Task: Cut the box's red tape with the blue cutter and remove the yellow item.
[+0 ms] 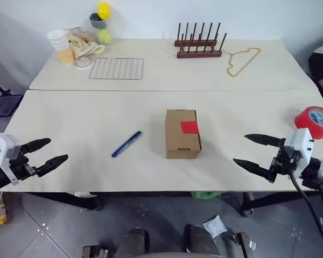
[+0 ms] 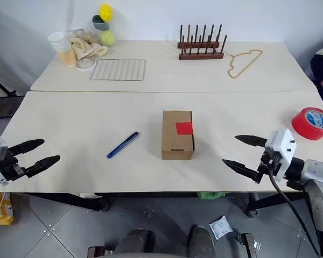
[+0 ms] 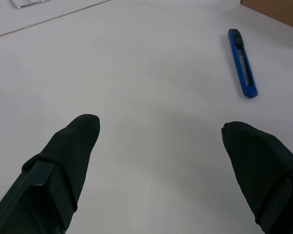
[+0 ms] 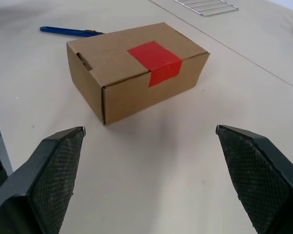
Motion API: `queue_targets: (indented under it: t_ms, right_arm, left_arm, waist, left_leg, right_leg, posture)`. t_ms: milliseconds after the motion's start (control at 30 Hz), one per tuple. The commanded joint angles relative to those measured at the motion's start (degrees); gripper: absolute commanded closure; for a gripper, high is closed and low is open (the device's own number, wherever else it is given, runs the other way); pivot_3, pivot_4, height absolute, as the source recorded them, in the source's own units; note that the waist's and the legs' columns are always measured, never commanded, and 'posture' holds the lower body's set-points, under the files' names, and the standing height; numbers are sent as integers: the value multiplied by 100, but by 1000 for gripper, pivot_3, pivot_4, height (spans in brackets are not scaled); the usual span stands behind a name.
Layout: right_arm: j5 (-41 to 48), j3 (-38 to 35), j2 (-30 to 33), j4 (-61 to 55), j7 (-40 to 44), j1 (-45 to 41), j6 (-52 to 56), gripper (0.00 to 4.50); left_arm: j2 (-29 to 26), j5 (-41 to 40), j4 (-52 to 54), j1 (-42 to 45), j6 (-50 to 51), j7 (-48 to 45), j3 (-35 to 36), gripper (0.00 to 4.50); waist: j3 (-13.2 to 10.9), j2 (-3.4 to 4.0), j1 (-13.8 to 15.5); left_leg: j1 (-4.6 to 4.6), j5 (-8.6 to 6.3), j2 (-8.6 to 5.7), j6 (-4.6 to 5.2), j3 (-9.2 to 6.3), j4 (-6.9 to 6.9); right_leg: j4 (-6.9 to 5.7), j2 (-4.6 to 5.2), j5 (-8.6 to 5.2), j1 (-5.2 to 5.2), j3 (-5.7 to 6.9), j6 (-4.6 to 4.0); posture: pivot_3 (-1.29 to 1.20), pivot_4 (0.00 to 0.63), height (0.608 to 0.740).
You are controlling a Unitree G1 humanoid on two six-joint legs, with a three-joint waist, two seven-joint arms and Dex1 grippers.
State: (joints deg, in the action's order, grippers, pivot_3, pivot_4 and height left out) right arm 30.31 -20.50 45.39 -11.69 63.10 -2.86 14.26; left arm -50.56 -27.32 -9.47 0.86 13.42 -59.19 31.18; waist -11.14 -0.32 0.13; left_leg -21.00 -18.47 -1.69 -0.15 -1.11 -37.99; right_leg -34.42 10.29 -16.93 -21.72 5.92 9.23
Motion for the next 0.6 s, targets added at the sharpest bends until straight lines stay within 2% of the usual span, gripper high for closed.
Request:
queue_targets:
  t_ms: [33,167,233,300,400,600]
  right_arm:
    - [72,-50,-30,-194,-102,-12,-82,0]
    - [-145,203,19,-152,-333,-158,50,0]
    - [-299,405,62,-81,-566,-402,238,388]
    - [-639,785,55,59,-872,-923,417,919]
    - [-1210,1386,-91,422,-1170,-1645,375,1987]
    - [-2041,2279,-498,1439,-1430,-2629,149,3912]
  left_arm:
    - [-59,-32,172,95,84,27,-78,25]
    - [-69,-209,470,251,536,-64,-323,25]
    - [74,-259,801,439,691,135,-493,424]
    - [208,47,1244,652,676,258,-1126,914]
    - [522,642,1436,1303,690,508,-2227,1886]
    - [1462,1511,1002,2404,576,1035,-3567,3656]
  waist:
    - [0,0,0]
    - [0,0,-3]
    - [0,0,6]
    - [0,0,11]
    - [-1,3,21]
    - [0,0,-2]
  left_leg:
    - [1,-1,0,0,0,0]
    - [-1,-8,-1,4,0,-3]
    - [-3,-10,0,4,0,-9]
    - [-7,-10,0,4,-2,-18]
    - [-6,-10,-6,4,0,-23]
    - [-23,-11,-9,2,2,-21]
  right_leg:
    - [0,0,0,0,0,0]
    - [0,1,0,0,1,0]
    - [0,1,0,0,1,0]
    - [0,1,0,0,0,0]
    - [-2,3,0,0,-4,0]
    - [-4,0,2,-16,0,4]
  posture:
    - [0,150,740]
    - [0,150,740]
    - [0,150,740]
    - [0,150,740]
    - [0,150,740]
    - [0,150,740]
